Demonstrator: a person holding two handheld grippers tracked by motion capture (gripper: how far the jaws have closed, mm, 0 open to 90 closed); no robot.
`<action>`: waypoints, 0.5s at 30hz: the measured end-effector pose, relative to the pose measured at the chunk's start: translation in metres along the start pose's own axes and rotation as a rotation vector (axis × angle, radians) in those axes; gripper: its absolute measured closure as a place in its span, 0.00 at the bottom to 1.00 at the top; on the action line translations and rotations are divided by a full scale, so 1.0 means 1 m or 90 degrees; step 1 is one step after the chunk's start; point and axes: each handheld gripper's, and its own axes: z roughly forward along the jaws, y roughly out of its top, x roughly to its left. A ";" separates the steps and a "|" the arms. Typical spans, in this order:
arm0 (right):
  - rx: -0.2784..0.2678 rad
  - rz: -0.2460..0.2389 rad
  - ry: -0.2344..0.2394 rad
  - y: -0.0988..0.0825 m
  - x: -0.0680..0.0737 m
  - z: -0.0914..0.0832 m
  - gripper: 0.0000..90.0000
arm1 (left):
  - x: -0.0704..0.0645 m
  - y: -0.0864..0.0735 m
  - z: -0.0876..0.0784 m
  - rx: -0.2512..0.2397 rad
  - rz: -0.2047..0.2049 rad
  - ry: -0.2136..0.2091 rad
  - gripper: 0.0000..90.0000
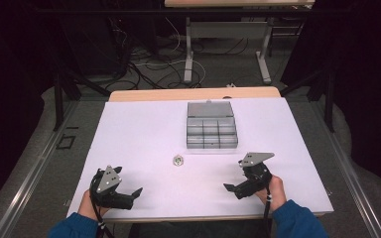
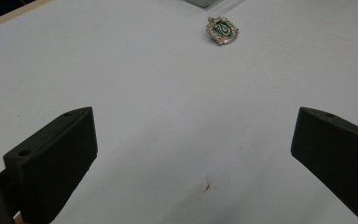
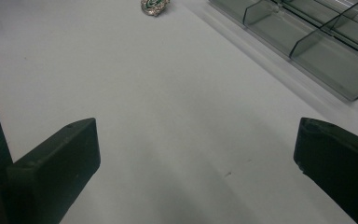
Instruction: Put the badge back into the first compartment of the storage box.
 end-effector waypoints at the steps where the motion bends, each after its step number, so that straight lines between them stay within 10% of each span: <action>1: 0.004 0.001 -0.002 0.001 0.000 0.001 0.00 | 0.000 0.000 0.000 -0.002 -0.001 -0.001 0.01; 15: 0.003 0.003 0.008 0.017 0.000 0.019 0.00 | 0.000 0.000 0.000 -0.001 0.000 -0.003 0.01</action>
